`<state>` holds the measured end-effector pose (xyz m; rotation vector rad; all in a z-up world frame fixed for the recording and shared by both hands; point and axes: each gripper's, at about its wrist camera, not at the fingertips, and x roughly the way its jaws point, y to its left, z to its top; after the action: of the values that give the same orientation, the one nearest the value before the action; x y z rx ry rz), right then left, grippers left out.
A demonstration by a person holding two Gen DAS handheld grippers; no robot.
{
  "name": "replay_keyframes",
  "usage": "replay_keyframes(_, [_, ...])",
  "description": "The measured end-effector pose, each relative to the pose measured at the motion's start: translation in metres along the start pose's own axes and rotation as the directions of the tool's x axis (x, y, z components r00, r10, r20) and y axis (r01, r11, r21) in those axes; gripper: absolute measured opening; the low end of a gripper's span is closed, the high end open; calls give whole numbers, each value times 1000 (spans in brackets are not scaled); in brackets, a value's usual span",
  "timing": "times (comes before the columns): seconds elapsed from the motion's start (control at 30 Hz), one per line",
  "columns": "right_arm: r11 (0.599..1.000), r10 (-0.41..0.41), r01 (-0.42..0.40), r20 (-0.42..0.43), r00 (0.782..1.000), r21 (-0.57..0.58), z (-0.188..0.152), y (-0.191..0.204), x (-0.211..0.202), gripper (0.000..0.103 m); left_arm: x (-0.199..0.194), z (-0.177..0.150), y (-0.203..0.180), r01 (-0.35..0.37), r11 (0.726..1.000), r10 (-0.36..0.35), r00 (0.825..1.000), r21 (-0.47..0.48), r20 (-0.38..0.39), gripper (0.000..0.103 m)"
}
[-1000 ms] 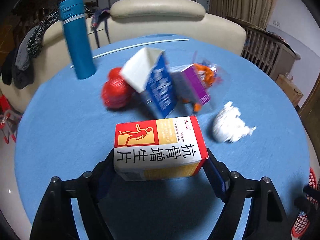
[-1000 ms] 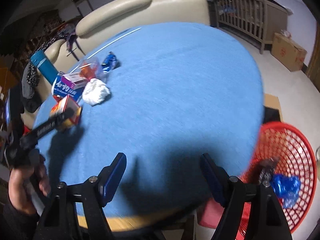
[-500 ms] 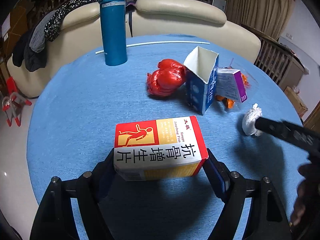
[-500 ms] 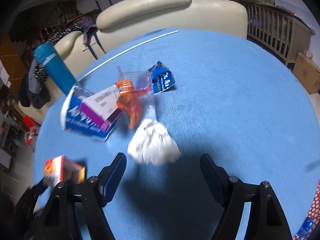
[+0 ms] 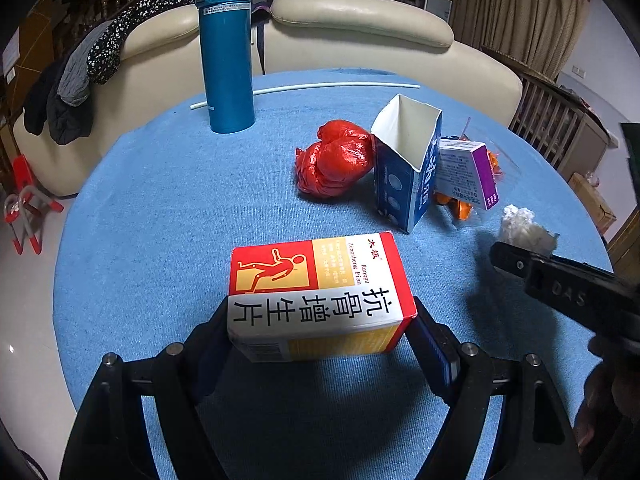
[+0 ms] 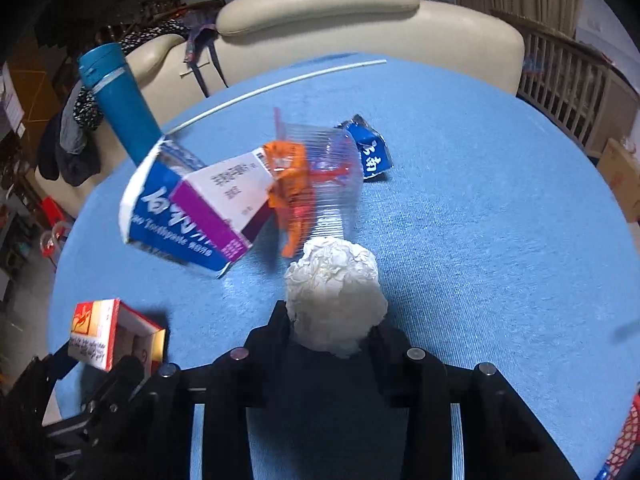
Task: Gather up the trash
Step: 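Grasp the medicine box with the left tool while the right tool grasps the white tissue, then carry the tissue and box to the wastebasket and release the tissue from the right tool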
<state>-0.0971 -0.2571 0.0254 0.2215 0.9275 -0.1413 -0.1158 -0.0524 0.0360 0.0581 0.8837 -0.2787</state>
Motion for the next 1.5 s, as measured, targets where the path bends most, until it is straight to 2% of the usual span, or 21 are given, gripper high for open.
replay_keyframes(0.3, [1000,18,-18,61,998,-6,-22,1,-39,40,-18,0,-13,-11,1000,10,1000,28,21,82])
replay_keyframes(0.8, [998,16,-26,152,988,65,-59,-41,-104,40,-59,-9,-58,15,993,-22,998,115,57,82])
replay_keyframes(1.5, [985,-24,-15,217,976,174,-91,-98,-150,40,-93,-18,-110,33,973,-57,993,227,99,82])
